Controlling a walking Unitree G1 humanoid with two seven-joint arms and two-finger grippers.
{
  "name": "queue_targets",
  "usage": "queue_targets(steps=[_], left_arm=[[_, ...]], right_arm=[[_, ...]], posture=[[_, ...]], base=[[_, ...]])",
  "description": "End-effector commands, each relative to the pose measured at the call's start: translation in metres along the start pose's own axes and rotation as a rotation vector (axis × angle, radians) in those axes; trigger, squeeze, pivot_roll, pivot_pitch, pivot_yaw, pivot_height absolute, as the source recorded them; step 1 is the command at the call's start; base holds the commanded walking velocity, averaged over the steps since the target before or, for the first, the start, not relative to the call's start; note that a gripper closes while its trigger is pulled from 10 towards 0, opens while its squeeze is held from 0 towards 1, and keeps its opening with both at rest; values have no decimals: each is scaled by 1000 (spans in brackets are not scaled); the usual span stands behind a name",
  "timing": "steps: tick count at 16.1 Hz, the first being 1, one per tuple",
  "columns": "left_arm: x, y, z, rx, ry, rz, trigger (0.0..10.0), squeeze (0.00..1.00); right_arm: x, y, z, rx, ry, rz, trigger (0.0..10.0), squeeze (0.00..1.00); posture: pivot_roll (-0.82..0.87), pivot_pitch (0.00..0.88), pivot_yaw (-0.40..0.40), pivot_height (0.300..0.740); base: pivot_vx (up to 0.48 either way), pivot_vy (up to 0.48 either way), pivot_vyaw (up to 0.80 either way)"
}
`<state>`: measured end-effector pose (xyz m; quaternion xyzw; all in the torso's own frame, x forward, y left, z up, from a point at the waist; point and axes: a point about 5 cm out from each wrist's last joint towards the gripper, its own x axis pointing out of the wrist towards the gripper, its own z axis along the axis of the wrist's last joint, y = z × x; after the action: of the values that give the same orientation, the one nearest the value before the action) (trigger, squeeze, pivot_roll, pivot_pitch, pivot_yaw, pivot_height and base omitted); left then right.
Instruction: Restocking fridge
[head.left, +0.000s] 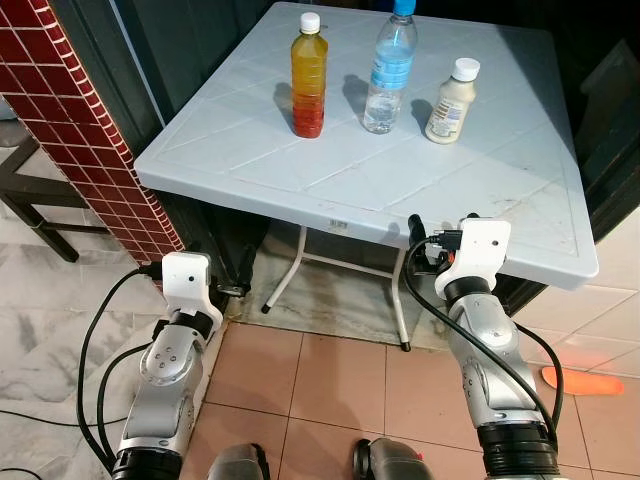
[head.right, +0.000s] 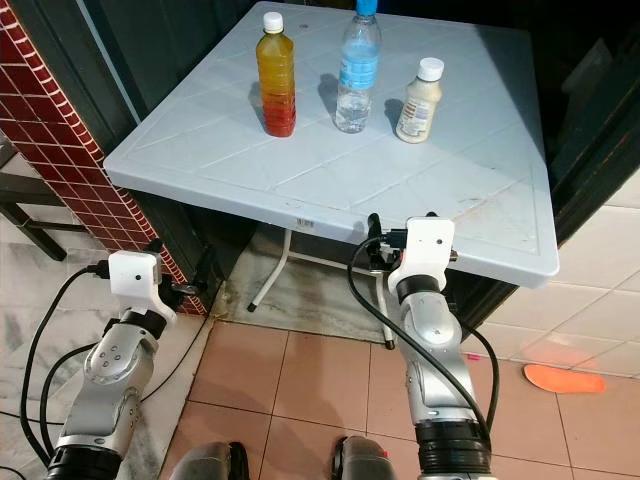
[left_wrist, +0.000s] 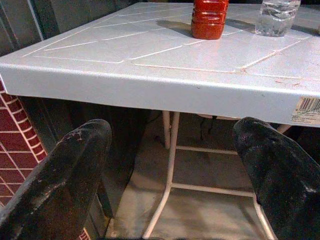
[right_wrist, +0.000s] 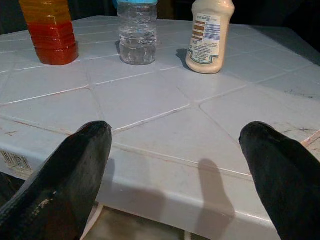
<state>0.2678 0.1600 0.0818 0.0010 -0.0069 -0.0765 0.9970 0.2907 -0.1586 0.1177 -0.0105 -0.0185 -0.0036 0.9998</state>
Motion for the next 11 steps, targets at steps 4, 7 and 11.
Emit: queue_targets(steps=[4, 7, 11], left_arm=[[0, 2, 1, 17, -4, 11, 10000, 0], [0, 1, 2, 23, -7, 6, 10000, 0], [0, 1, 2, 19, -10, 7, 10000, 0]], right_arm=[[1, 2, 5, -5, -17, 1, 10000, 0], [1, 2, 6, -22, -25, 3, 10000, 0], [3, 0, 6, -16, -18, -6, 10000, 0]], posture=[[2, 83, 22, 740], [2, 84, 20, 740], [3, 83, 19, 740]], base=[[0, 0, 0], [0, 0, 0], [0, 0, 0]])
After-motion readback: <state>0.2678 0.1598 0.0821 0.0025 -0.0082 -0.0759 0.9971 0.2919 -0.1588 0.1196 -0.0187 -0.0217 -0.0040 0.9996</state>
